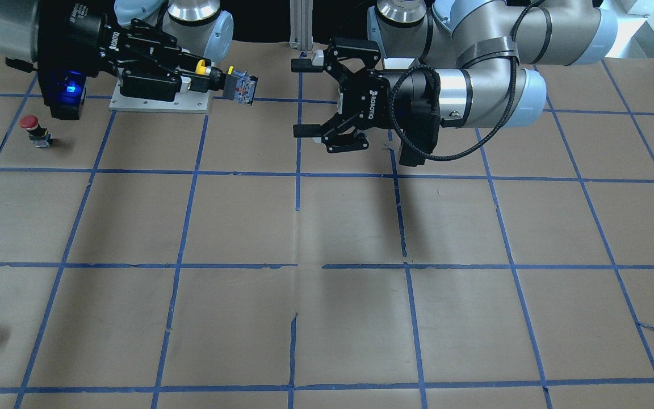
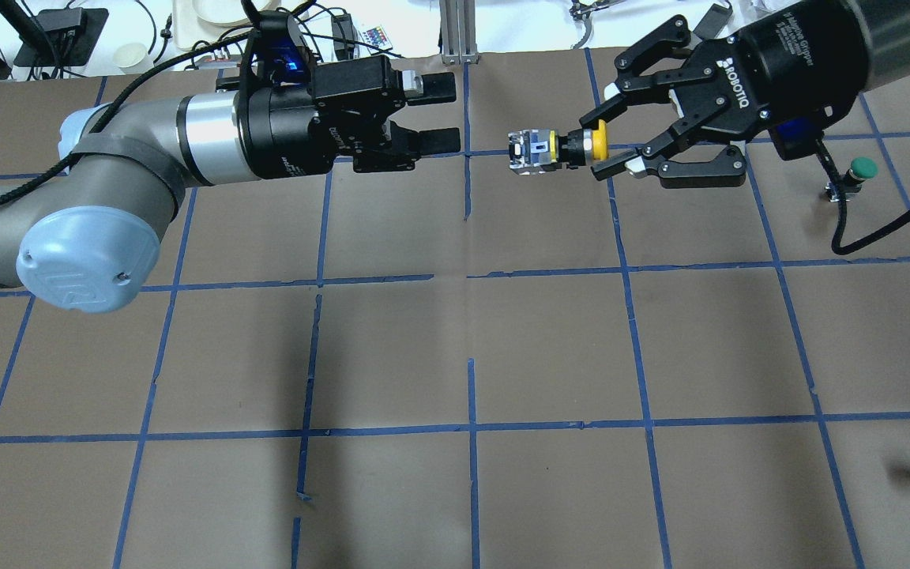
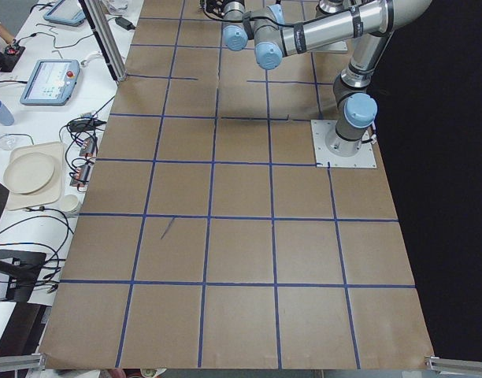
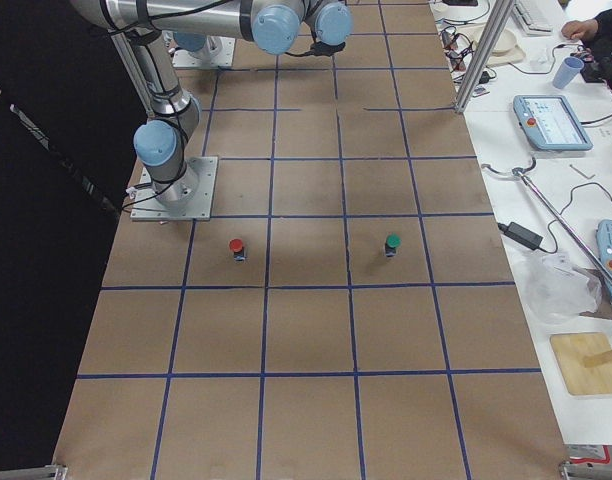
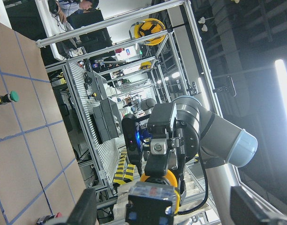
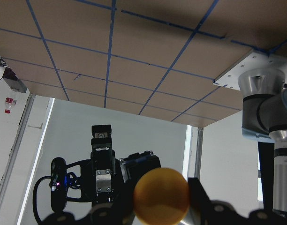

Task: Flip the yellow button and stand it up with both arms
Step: 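Open the left gripper and pull it back from the button, then carry the button with the right gripper down toward the table while the left arm retracts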

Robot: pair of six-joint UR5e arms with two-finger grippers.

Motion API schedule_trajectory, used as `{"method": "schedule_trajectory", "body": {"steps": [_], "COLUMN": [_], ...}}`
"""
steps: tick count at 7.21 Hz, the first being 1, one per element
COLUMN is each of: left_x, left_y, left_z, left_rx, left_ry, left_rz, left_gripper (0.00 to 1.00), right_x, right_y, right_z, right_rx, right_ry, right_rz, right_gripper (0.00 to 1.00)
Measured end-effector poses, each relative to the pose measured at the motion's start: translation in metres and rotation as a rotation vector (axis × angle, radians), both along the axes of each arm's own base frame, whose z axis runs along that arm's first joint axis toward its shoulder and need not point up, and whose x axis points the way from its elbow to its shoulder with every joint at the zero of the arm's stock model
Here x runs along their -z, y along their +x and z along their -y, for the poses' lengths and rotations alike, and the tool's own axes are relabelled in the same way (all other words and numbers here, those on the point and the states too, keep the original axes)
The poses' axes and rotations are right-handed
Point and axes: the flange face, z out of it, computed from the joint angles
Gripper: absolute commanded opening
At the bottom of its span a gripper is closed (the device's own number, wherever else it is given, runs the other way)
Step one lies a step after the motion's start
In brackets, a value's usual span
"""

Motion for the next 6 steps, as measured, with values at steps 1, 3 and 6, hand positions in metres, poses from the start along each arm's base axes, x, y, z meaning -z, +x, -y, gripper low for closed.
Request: {"method": "schedule_trajectory", "body": {"steps": [1,3,6], "left_x": [0.006,0.017,0.031], "left_y": [0.018,0.058,0.102], "left_z": [0.015,0.033,0.045], "left_rx": [-0.026,-0.122,-0.178], "left_ry": [0.026,0.080,0.131], "left_rz": [0.134,0.459,1.038], "left_gripper": [1.00,1.00,1.00], "right_x": [0.003,0.017,0.037], "right_y": [-0.017,-0.047,-0.093], "right_z": [0.002,0.007,0.031], "right_rx": [-0.028,-0.132,-0.383], "right_ry": [-0.039,-0.117,-0.225], "right_rz": [-0.048,-0.137,-0.307], "right_gripper": [0.01,0.01,0.01]}}
